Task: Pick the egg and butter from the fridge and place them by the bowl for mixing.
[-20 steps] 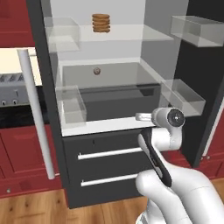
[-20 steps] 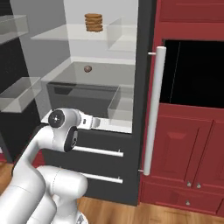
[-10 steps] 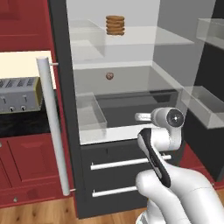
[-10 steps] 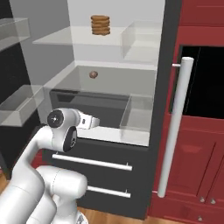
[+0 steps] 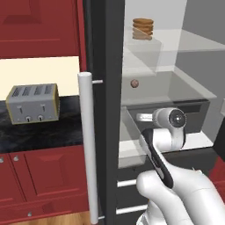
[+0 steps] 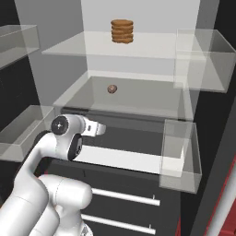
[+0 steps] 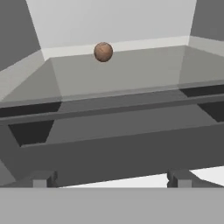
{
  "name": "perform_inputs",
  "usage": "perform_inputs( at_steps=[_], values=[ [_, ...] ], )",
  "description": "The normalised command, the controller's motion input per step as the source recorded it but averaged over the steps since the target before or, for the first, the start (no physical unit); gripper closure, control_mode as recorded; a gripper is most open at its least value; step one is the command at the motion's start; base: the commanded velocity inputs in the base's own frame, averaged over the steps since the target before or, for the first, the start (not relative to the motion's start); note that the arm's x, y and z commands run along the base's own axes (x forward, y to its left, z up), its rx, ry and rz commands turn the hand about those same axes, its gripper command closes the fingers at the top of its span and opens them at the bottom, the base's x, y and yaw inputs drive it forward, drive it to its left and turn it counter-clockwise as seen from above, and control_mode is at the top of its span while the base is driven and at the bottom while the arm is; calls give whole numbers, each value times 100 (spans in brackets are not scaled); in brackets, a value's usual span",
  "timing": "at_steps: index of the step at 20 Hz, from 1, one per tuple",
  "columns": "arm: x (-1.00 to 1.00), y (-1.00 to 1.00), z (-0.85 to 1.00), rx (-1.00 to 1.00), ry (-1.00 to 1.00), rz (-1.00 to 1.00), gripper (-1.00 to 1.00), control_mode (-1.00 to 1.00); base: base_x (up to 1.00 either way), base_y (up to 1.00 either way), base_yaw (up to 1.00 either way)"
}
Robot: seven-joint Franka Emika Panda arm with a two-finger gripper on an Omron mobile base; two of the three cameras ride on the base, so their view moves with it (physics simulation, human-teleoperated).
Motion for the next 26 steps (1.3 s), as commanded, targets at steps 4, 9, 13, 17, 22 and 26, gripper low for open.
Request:
perform_inputs(
  at_steps=[4,9,13,17,22,26],
  values=[
    [17,7,98,0,1,15,-100,-100,0,0,0],
    [9,-2,92,2,5,2,-100,-100,0,0,0],
    [-1,-42,53,7,5,-3,-100,-100,0,0,0],
    [8,-30,37,6,3,9,-100,-100,0,0,0],
    [32,-3,0,1,8,0,-100,-100,0,0,0],
    [53,0,0,0,6,0,-100,-100,0,0,0]
  ],
)
